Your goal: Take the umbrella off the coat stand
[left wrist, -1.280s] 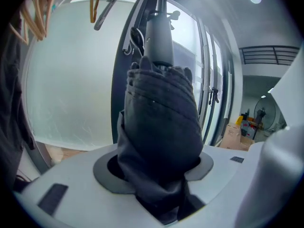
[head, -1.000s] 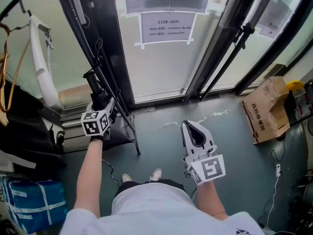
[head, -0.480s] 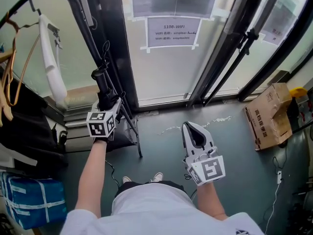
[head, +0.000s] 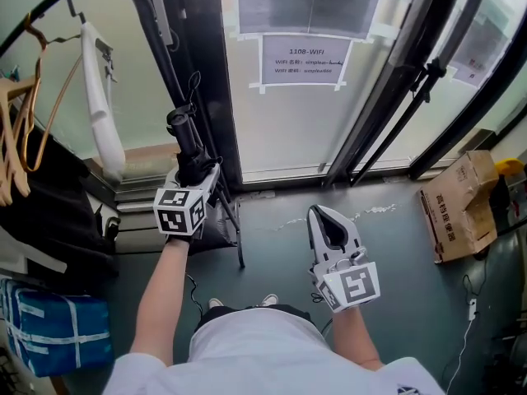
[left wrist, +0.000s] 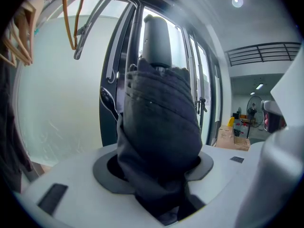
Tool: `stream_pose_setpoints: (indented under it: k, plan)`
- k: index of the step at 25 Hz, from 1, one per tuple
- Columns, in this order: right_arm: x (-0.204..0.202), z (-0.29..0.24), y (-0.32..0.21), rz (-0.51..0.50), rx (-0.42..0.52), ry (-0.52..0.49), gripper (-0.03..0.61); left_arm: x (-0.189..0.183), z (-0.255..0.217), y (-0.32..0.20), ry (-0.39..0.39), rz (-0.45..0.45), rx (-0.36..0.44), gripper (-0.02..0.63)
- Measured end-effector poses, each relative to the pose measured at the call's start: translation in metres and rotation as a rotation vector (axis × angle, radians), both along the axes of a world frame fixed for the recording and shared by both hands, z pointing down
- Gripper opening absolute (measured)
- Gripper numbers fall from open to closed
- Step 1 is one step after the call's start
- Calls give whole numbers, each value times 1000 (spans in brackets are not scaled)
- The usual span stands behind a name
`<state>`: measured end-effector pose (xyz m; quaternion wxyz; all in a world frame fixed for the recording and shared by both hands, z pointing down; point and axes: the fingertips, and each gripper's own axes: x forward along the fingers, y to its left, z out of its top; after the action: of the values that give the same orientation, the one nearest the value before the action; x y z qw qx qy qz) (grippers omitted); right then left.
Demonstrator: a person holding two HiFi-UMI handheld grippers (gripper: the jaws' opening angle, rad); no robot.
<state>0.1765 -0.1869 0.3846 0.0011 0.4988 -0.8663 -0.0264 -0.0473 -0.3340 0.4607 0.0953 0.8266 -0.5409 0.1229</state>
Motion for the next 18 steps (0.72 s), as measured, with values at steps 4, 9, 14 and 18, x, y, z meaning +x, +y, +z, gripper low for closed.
stream_pose_setpoints:
  k: [4,9,14,18]
  plan:
    - [-6,0,0,-14,0,-7,18,1,-14,2,-2,-2,24,253]
    - [-4,0,0,-13,2,-12,18,7,-31,2,4,9,49,253]
    - [-5,-1,2,-18,4,-14,18,13,-39,-3,5,15,57,253]
    - [-3,-2,3,-17,8,-13,18,15,-44,-9,-11,12,55,253]
